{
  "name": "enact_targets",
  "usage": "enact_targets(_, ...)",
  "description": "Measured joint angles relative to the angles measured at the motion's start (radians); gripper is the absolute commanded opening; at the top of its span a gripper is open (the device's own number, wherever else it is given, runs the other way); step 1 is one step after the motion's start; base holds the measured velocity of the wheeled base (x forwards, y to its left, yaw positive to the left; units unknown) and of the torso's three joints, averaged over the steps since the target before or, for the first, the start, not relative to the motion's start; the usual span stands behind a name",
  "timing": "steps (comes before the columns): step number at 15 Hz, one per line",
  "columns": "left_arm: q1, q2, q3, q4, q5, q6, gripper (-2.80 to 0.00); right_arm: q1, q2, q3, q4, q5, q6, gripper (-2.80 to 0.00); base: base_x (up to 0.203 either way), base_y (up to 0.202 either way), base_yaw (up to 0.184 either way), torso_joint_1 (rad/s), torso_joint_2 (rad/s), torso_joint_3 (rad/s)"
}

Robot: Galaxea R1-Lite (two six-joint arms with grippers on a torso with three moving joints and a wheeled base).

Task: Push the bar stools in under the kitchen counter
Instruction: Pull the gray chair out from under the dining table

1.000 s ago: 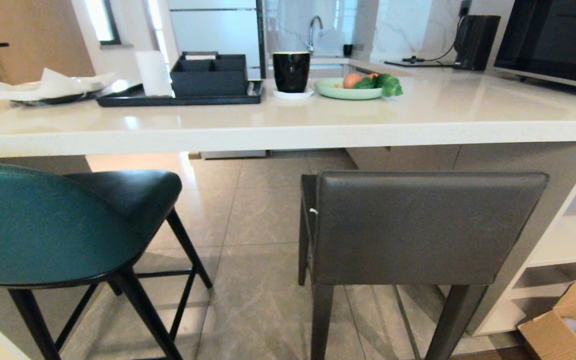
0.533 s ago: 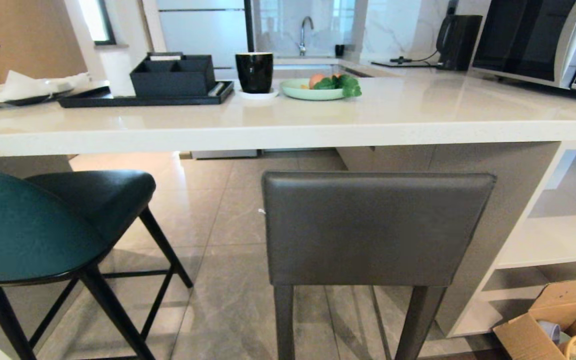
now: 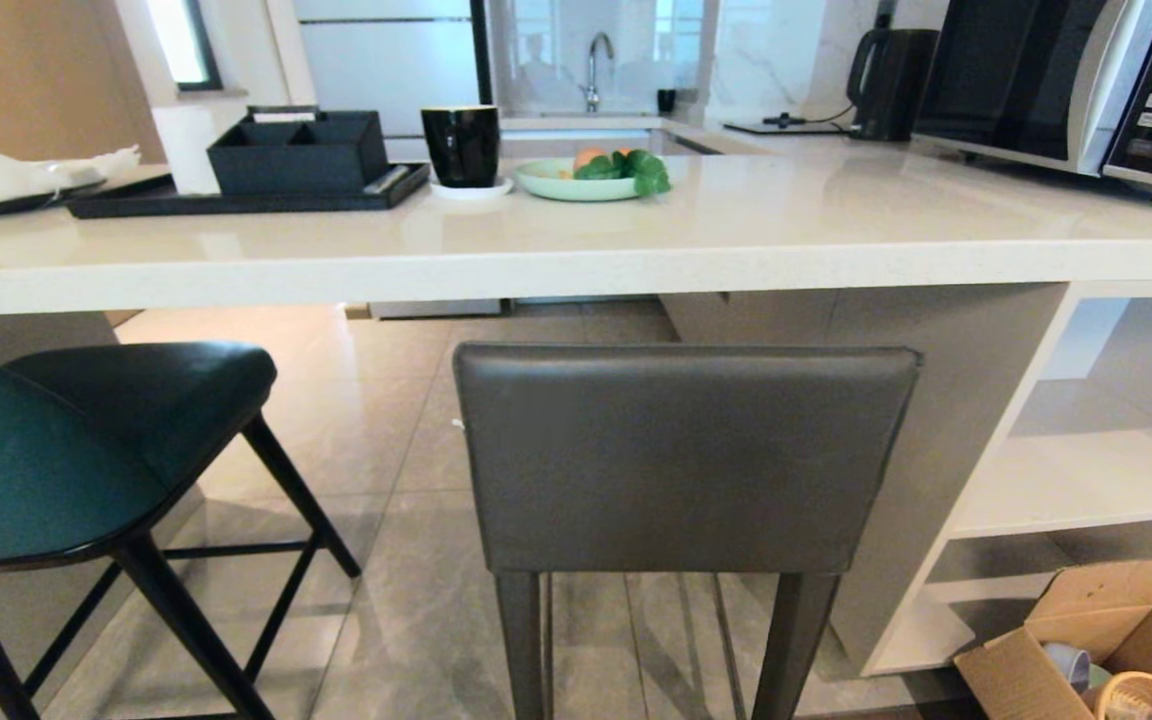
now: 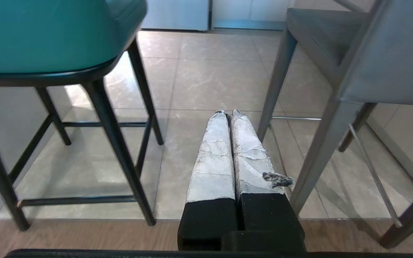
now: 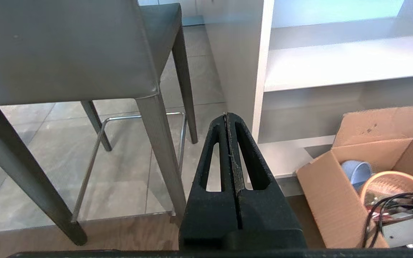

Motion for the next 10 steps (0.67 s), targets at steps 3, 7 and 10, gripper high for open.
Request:
enact_targets(3,0.0,0.0,0.0,0.0,0.0,-0.001,-2.8,-0.001,0.0,0.0,0.0,0.0,0.0,-2.8,0.0,0.0,0.0,0.0,0.0,0.0)
enact_targets(7,0.0,0.0,0.0,0.0,0.0,0.0,-2.8,0.0,0.0,0.0,0.0,-0.001,0.0,-2.8,0.0,0.0,0.0,0.0,0.0,0.0)
enact_targets(10,0.0,0.0,0.0,0.0,0.0,0.0,-2.8,0.0,0.0,0.0,0.0,0.0,0.0,-2.8,0.021,0.0,0.0,-0.001,0.0,0.002)
